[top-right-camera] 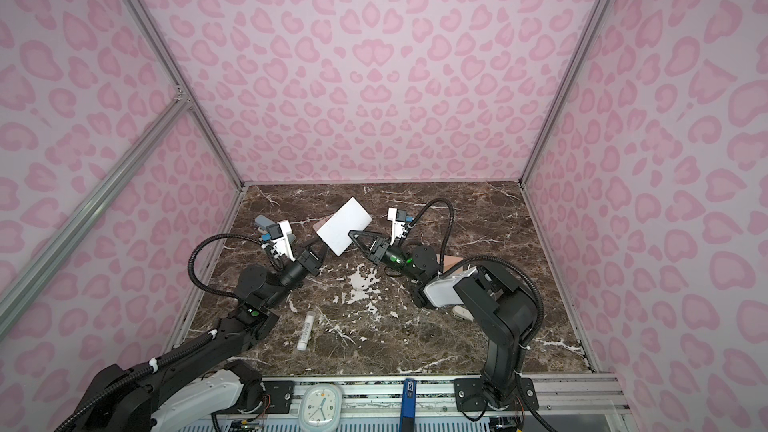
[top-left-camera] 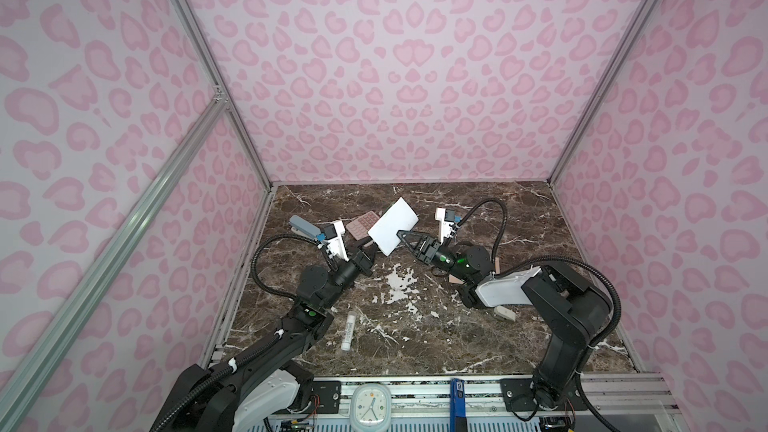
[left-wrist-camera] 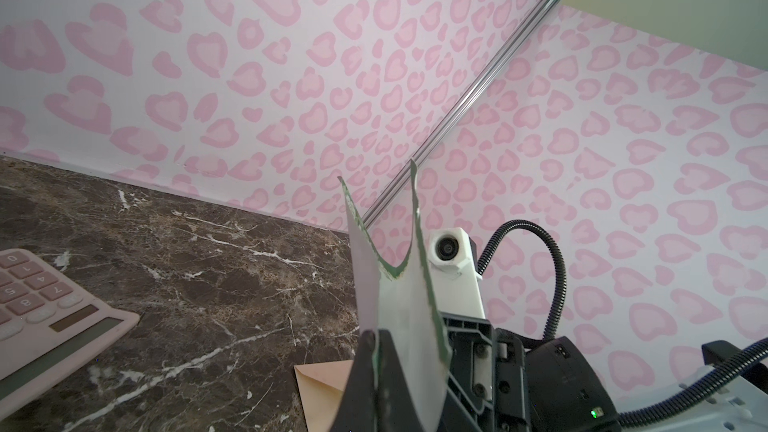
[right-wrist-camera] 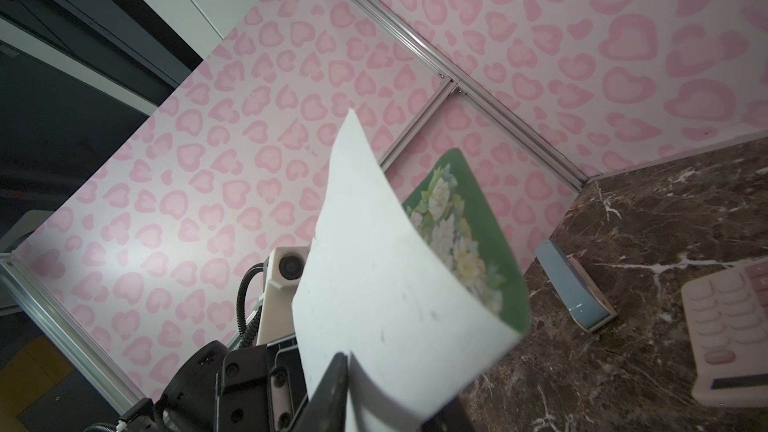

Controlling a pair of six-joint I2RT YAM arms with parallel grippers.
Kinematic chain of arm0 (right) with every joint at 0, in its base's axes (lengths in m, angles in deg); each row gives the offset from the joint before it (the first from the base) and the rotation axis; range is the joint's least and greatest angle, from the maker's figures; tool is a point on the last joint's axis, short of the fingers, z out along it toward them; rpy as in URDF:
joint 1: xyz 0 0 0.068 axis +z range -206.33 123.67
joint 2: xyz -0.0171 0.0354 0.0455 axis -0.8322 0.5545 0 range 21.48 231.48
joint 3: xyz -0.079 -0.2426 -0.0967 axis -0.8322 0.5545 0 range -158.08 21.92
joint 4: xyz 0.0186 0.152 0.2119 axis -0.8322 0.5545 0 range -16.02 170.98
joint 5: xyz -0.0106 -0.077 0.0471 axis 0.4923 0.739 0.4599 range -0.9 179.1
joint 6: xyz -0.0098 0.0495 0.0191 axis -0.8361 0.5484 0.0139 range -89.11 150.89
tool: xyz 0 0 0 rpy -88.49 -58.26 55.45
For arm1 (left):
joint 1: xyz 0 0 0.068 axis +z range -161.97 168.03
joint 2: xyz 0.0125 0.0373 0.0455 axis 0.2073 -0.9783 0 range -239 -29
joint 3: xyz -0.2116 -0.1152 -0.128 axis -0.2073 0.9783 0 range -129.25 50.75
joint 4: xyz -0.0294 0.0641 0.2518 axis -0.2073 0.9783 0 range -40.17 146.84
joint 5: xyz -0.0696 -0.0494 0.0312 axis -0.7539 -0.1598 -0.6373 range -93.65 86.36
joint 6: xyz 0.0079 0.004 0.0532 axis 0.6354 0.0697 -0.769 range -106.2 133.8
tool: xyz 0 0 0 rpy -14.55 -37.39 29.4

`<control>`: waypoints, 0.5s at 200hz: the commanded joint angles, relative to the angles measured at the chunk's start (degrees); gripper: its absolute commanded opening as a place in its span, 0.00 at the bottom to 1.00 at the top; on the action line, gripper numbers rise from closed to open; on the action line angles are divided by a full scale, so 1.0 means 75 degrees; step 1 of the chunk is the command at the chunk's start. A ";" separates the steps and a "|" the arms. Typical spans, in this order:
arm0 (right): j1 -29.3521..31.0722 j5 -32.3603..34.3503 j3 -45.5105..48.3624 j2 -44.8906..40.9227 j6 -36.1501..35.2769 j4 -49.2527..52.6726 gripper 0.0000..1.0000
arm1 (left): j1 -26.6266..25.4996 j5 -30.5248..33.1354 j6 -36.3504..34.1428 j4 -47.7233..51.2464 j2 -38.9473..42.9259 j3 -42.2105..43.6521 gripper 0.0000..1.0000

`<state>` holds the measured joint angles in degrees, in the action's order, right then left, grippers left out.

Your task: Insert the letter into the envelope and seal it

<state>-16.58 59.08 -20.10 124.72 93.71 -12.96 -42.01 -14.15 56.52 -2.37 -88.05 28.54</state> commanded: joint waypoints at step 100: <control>-0.0067 -0.0175 -0.0046 -0.0117 0.0142 -0.0304 0.02 | -0.0004 0.0137 -0.0583 0.0732 0.0454 -0.0175 0.33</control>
<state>-16.71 58.87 -20.27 124.39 94.72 -12.93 -42.01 -14.08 54.26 -0.21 -86.08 28.30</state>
